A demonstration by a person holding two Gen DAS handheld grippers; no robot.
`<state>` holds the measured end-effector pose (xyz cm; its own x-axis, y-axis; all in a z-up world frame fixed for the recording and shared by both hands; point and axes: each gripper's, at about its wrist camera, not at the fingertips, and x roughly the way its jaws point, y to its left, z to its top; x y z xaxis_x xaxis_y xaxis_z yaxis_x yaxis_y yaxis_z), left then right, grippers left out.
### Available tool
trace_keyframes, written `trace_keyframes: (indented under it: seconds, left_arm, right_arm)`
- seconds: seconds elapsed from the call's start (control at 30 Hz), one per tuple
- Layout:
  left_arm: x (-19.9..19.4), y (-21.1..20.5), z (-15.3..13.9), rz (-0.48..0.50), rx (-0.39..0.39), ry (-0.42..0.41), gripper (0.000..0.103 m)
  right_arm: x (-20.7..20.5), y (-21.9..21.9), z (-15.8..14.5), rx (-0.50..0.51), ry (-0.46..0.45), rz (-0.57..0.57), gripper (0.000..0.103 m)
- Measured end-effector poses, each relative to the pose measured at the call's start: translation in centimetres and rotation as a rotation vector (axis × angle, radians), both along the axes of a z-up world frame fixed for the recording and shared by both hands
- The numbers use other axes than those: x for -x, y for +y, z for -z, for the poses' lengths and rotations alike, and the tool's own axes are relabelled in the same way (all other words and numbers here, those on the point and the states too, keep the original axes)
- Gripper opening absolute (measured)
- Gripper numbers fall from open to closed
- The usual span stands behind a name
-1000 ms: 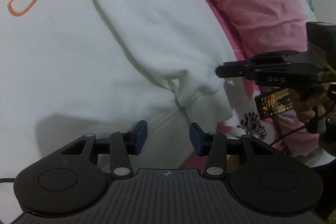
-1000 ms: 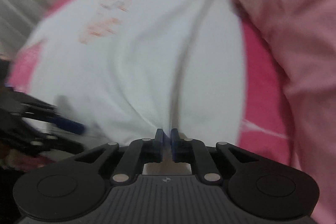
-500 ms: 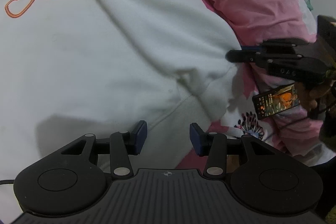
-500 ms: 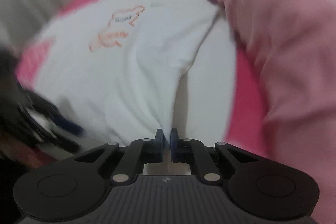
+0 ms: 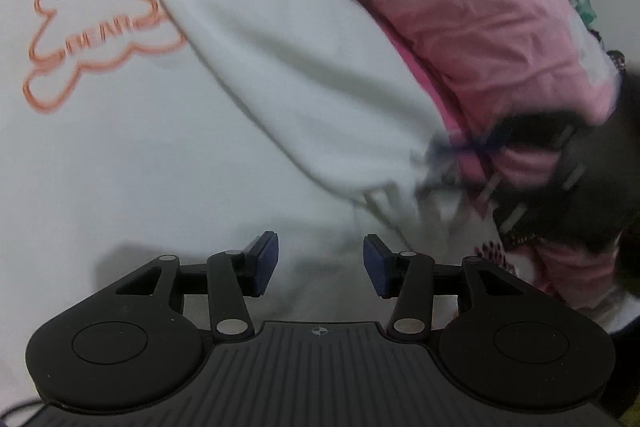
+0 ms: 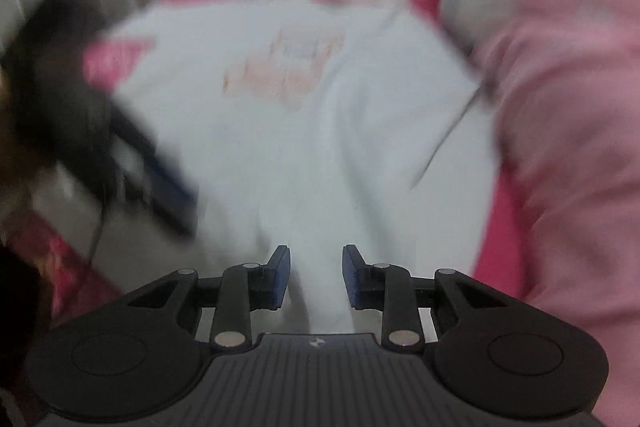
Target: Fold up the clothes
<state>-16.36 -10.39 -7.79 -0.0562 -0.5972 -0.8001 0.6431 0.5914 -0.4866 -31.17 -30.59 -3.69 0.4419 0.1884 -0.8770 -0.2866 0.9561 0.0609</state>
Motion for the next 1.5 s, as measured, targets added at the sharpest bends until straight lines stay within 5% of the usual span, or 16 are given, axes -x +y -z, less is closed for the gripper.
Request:
trace_keyframes:
  seconds: [0.1, 0.23, 0.4, 0.57, 0.7, 0.97, 1.5]
  left_arm:
    - [-1.2, 0.0, -0.4, -0.016, 0.025, -0.037, 0.047]
    - [-2.7, -0.7, -0.7, -0.014, 0.06, -0.078, 0.047]
    - [-4.1, -3.0, 0.0, 0.0, 0.095, -0.095, 0.047]
    - [-4.7, -3.9, 0.6, 0.01, 0.075, -0.13, 0.047]
    - [-6.5, -2.6, 0.4, -0.07, 0.094, -0.162, 0.047]
    - [-13.0, -0.4, 0.1, -0.302, 0.109, -0.203, 0.047]
    - [-14.8, -0.5, 2.1, -0.311, 0.126, -0.185, 0.047]
  right_arm:
    - [0.3, 0.6, 2.3, 0.037, 0.078, -0.05, 0.031]
    - [-1.8, -1.0, -1.9, -0.002, -0.014, -0.076, 0.03]
    - [-8.1, -5.6, -4.2, -0.054, -0.168, 0.201, 0.031]
    - [-14.7, -6.8, -2.3, -0.037, -0.216, 0.284, 0.031]
    - [-16.7, -4.8, -2.0, 0.017, -0.284, 0.202, 0.031]
    - [-20.6, 1.4, 0.8, 0.314, -0.477, -0.147, 0.031]
    - [-31.6, 1.5, 5.0, 0.263, -0.22, -0.287, 0.03]
